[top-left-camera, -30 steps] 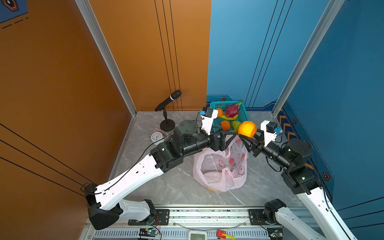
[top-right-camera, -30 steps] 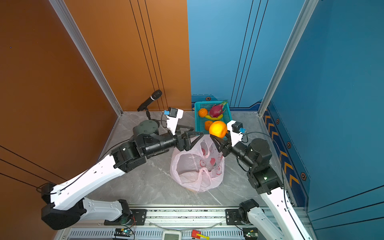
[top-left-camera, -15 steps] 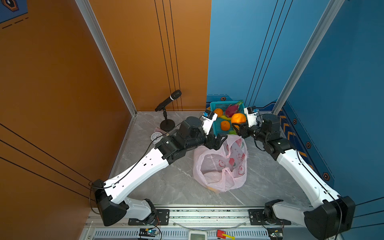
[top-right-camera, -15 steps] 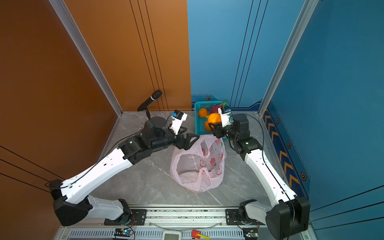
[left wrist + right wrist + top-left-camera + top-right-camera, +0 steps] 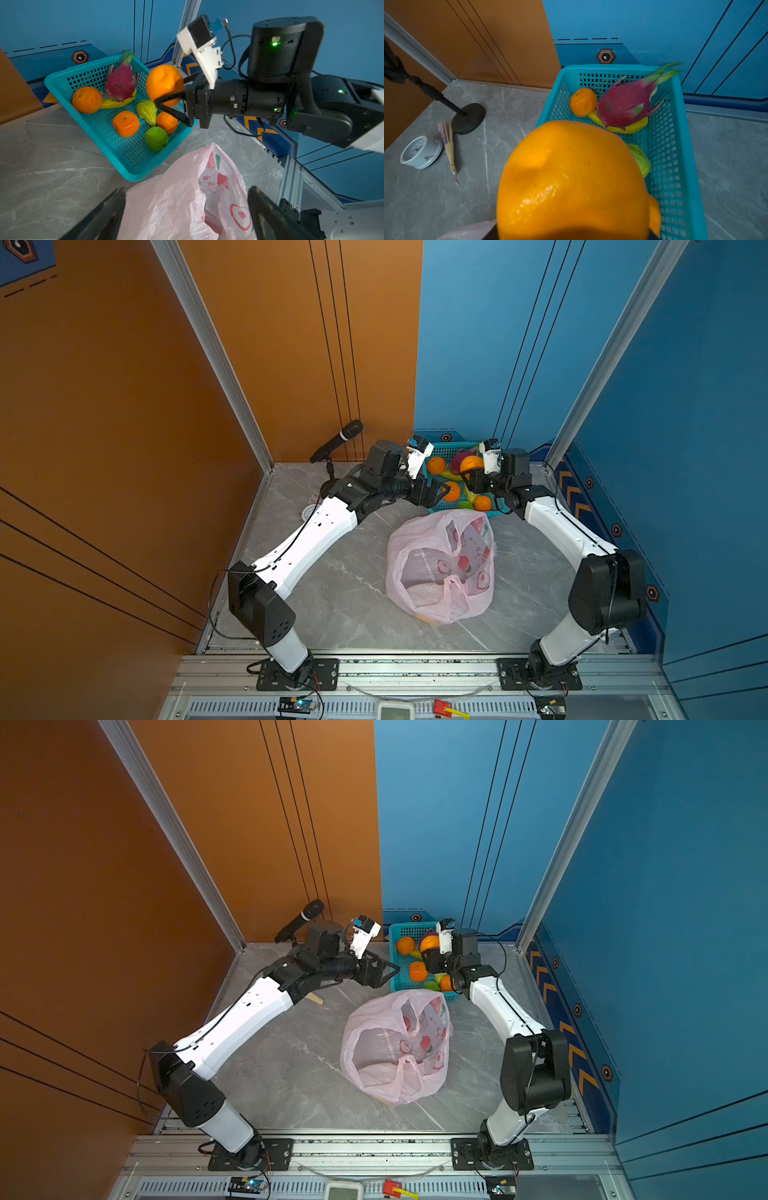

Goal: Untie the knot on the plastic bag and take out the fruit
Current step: 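Carry the orange with the right gripper over the teal basket, then lower the orange into the teal basket and open the right gripper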

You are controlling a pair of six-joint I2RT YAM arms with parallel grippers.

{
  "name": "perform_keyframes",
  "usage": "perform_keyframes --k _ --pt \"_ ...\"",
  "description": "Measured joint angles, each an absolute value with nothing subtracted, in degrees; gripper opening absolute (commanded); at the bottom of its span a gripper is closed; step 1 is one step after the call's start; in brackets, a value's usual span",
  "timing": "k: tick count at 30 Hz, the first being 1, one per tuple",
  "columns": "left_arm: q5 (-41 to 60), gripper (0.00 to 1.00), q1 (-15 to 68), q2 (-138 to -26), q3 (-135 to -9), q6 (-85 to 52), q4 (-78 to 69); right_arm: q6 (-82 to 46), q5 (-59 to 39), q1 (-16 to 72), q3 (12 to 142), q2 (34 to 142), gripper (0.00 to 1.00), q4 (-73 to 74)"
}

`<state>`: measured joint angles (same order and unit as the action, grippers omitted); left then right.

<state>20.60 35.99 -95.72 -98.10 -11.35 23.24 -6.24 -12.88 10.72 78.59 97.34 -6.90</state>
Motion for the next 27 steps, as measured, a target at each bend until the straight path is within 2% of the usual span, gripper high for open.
perform_keyframes --k 18,27 --pt "26.96 0.93 28.8 -109.23 -110.48 -9.43 23.86 -17.5 -7.88 8.69 97.86 121.99 0.52 -6.94" --pt "28.97 0.94 26.41 -110.43 -111.7 -9.43 23.88 -22.46 -5.67 8.54 104.88 130.58 0.53 -7.03"
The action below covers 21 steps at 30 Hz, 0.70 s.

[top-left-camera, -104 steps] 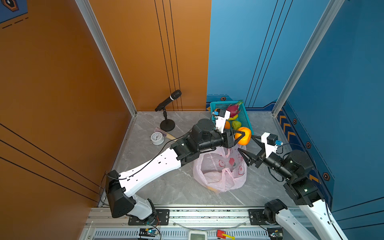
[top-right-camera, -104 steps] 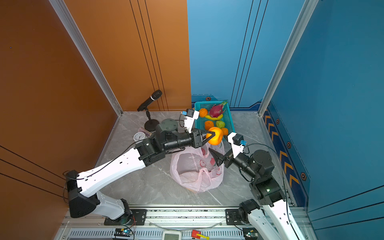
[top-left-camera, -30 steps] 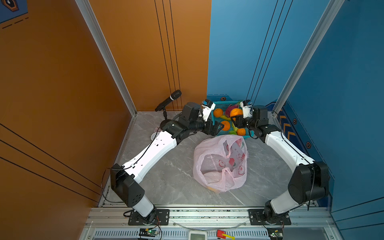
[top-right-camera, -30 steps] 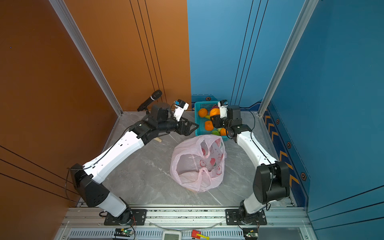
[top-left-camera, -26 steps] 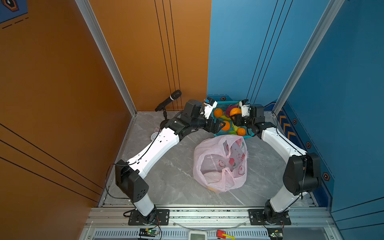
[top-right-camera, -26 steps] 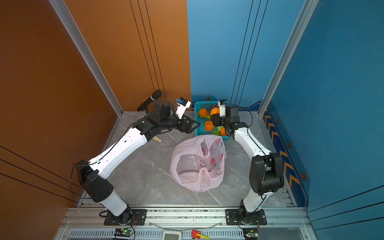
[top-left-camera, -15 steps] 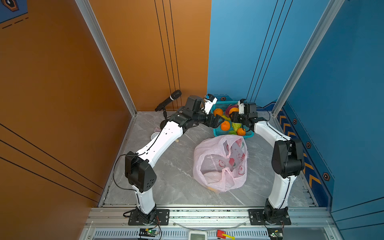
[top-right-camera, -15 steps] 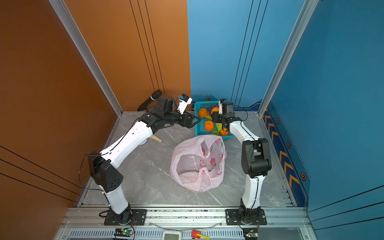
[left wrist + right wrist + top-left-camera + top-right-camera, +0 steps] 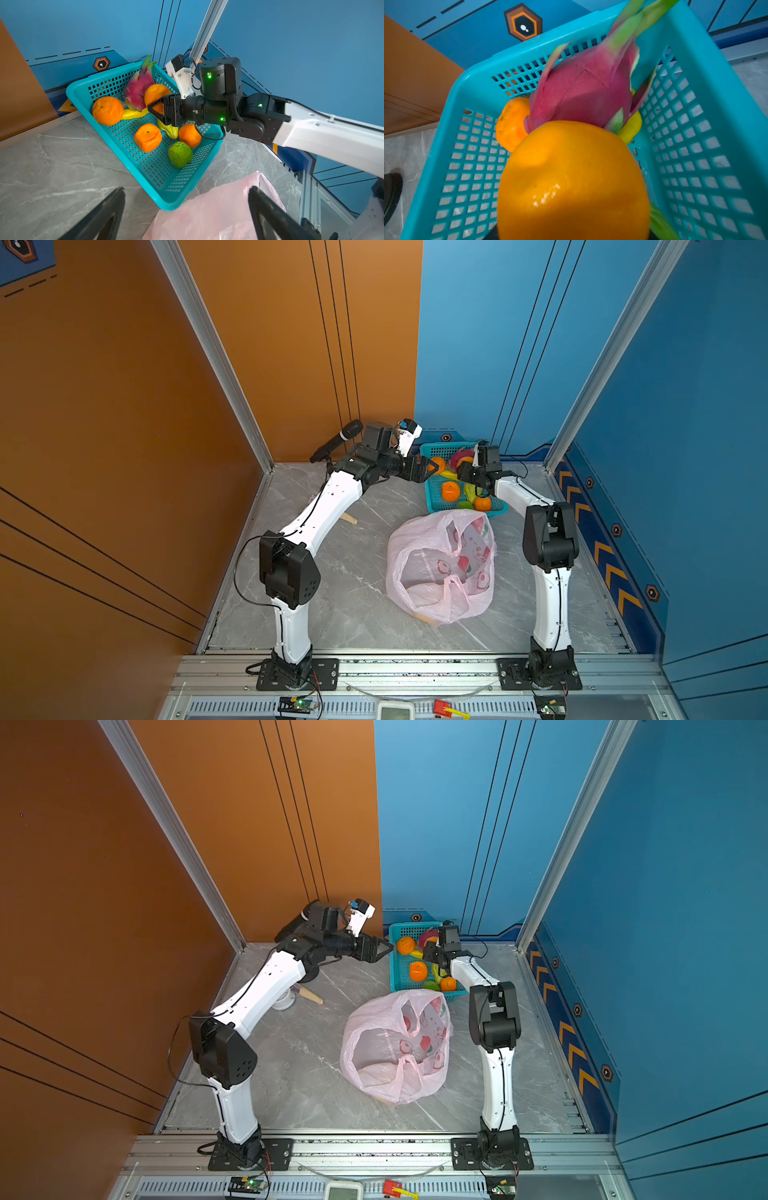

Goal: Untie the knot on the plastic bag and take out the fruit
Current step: 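Lower the orange into the teal basket and open the right gripper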

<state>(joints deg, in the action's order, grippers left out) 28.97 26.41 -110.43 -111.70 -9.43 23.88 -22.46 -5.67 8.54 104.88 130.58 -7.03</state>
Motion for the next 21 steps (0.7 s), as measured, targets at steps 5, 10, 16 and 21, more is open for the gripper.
perform_keyframes --k 5,10,16,21 --pt "30.0 0.94 25.54 -111.48 -113.69 -9.41 23.83 -25.06 -4.86 8.47 108.2 133.05 0.54 -7.18" --pt "30.24 0.94 24.99 -112.75 -115.11 -9.43 23.86 -27.68 -3.7 8.21 111.39 135.26 0.59 -8.47" --pt "30.26 0.94 24.8 -113.82 -116.42 -9.43 23.83 -29.45 -3.09 7.79 111.94 135.61 0.71 -9.67" --pt "30.5 0.94 24.8 -114.06 -116.77 -9.47 23.81 -29.54 -2.72 7.31 111.94 135.61 0.74 -9.98"
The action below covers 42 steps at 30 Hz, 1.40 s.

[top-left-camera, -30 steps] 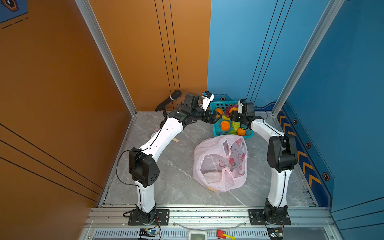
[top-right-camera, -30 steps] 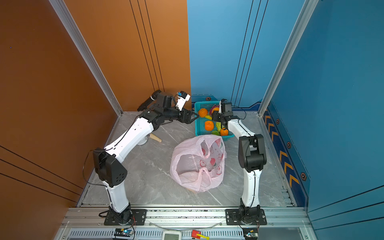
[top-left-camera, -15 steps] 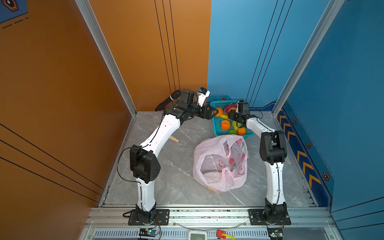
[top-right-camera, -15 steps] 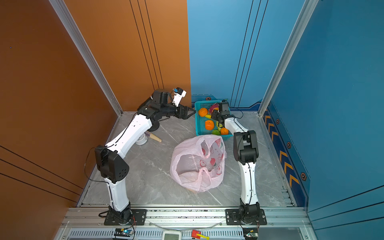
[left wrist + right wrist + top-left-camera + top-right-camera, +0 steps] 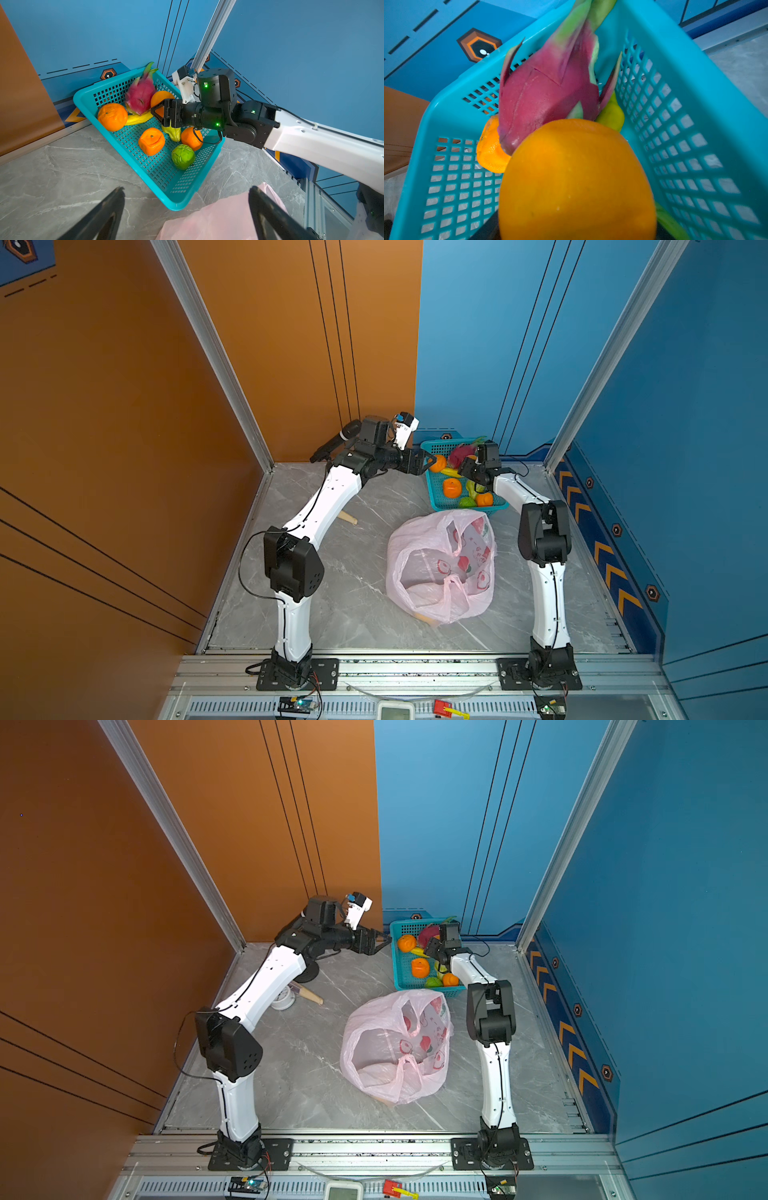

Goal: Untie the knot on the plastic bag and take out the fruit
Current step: 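Lower the orange into the teal basket and open the right gripper, then move both grippers back down toward the pink bag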

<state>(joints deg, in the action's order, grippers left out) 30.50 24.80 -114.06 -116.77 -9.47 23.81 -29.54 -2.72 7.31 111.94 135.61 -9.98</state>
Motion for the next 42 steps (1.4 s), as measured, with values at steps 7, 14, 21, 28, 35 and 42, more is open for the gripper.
perform_keyframes --k 7,14,21,28,35,42 --pt "30.68 0.94 25.15 -114.06 -116.77 -9.91 23.81 -30.09 -2.55 6.72 111.66 134.91 0.87 -11.14" --pt "30.65 0.94 26.74 -114.06 -116.71 -9.91 23.81 -29.56 -2.24 6.35 105.25 127.59 0.89 -11.99" --pt "30.61 0.94 30.2 -113.75 -115.44 -9.89 23.81 -26.83 -2.33 5.54 97.45 114.61 0.89 -11.18" --pt "28.45 0.94 34.24 -110.45 -111.46 -9.8 24.05 -25.82 -3.4 5.34 88.77 99.42 0.88 -11.44" --pt "24.36 0.94 38.59 -104.79 -109.34 -7.9 26.65 -28.34 -5.02 6.68 78.67 82.83 0.82 -17.43" --pt "18.44 0.91 44.91 -96.64 -102.83 -5.5 28.82 -28.6 -5.37 10.28 66.61 64.97 0.76 -24.88"
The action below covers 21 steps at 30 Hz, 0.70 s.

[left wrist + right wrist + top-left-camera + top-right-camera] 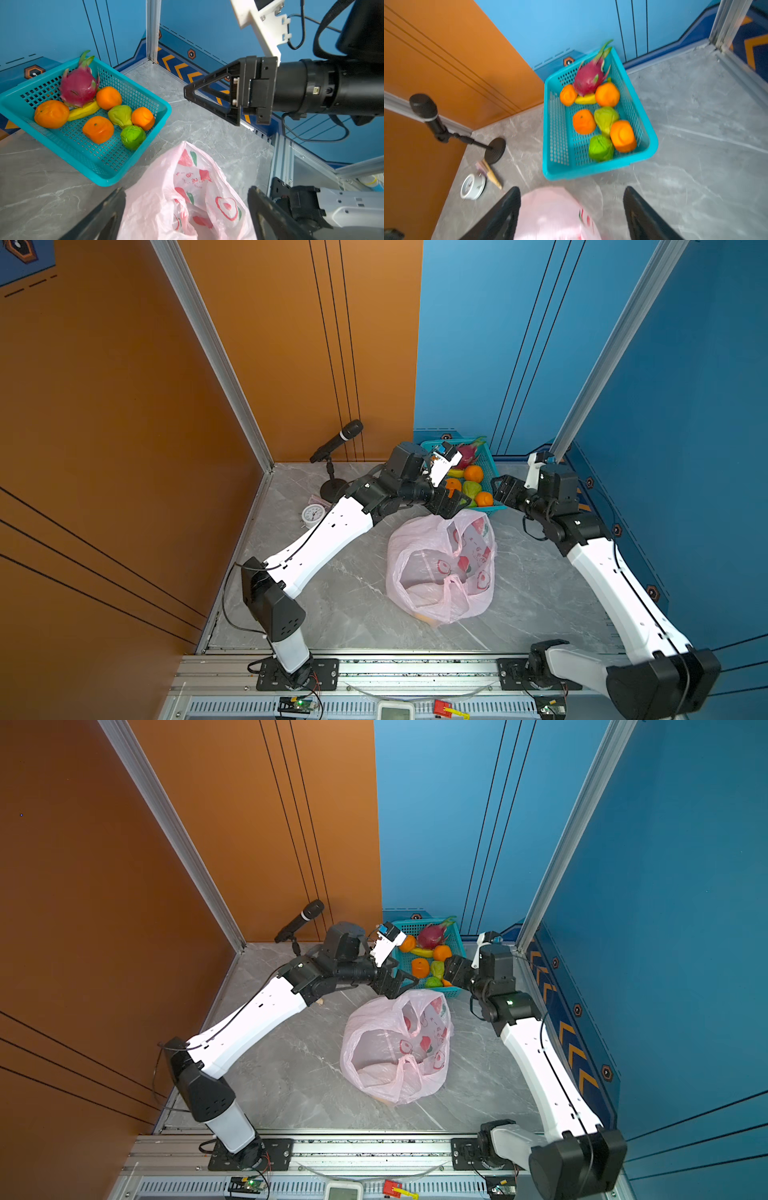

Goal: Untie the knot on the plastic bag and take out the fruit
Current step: 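Move both grippers back down toward the pink bag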

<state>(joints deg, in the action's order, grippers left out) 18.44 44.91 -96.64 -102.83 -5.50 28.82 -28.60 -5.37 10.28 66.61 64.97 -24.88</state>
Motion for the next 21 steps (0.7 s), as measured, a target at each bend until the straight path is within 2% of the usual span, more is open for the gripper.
perform_keyframes --k 4,5,7,12,21 --pt "13.47 0.87 49.89 -92.6 -98.41 -5.48 29.52 -29.32 -5.1 13.54 61.73 55.22 0.76 -29.32" --pt "11.94 0.82 51.22 -91.77 -97.34 -5.8 29.65 -29.93 -4.71 14.7 60.9 53.04 0.75 -30.61" --pt "8.73 0.79 53.78 -90.19 -95.15 -6.46 30.02 -32.05 -3.77 16.95 59.72 49.34 0.72 -33.1" --pt "1.85 0.73 59.0 -87.07 -90.41 -10.55 30.83 -41.36 -2.74 20.45 57.41 44.73 0.72 -39.22" --pt "-5.13 0.7 62.59 -85.89 -87.42 -19.25 34.76 -64.93 -2.7 30.96 48.45 42.76 0.84 -44.14"
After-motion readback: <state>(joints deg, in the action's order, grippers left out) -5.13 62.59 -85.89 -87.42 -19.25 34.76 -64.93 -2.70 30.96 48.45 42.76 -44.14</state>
